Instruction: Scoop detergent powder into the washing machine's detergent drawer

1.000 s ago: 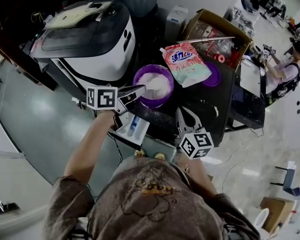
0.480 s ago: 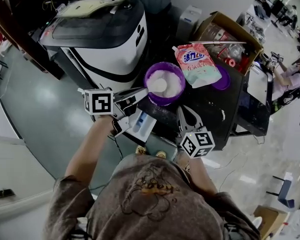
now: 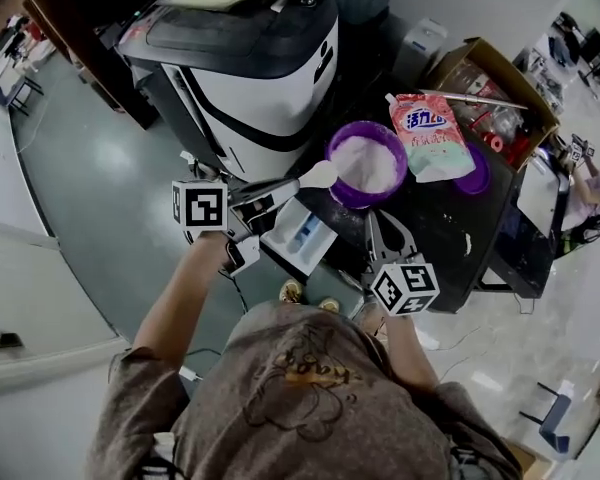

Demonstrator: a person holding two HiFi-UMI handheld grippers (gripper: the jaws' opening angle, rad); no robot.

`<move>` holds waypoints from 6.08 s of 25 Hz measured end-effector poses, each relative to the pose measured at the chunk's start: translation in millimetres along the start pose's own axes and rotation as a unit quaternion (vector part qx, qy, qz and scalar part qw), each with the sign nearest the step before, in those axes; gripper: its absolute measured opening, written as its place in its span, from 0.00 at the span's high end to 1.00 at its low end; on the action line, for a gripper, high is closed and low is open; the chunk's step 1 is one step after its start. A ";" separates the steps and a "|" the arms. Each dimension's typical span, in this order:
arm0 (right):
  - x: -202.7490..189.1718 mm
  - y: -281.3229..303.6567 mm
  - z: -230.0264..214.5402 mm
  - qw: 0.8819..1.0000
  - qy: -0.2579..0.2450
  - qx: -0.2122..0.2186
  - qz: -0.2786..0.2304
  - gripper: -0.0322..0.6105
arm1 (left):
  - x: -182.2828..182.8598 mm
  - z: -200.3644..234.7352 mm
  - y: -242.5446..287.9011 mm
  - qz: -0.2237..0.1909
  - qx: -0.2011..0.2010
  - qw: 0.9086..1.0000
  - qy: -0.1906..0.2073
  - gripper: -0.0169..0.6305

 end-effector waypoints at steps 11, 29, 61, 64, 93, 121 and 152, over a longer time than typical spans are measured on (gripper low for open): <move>-11.5 12.1 18.0 0.999 -0.005 0.033 0.024 0.96 | -37.0 22.4 -28.1 -0.025 0.028 0.999 -0.036 0.94; -23.2 9.2 19.2 0.999 -0.002 0.036 0.041 0.96 | -97.2 92.5 -24.6 0.021 0.152 0.986 -0.072 0.94; -42.0 -3.8 10.9 0.998 0.015 0.020 0.049 0.96 | -106.2 98.4 30.6 0.215 0.388 0.869 0.217 0.94; -43.7 -4.7 9.5 0.999 0.017 0.018 0.048 0.96 | -105.7 99.9 35.3 0.224 0.399 0.853 0.251 0.94; -47.7 -3.7 6.6 0.998 0.024 0.017 0.050 0.96 | -109.9 111.5 7.0 0.139 0.317 0.938 0.037 0.94; -38.1 -5.4 18.3 0.999 0.013 0.019 0.043 0.96 | 0.1 4.2 -5.6 -0.020 0.113 0.993 0.011 0.94; -59.6 -64.2 -10.6 0.995 0.065 -0.073 0.005 0.96 | 44.9 -2.6 133.9 0.219 0.179 0.941 0.185 0.94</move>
Point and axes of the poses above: the fingertips, and each gripper's own axes: y forward along the fingers, z to its left, x out of its top, the point moved 8 cm from there along -y, backward along the fingers, and after that the axes turned 13 degrees about z, right-handed, at the moved point
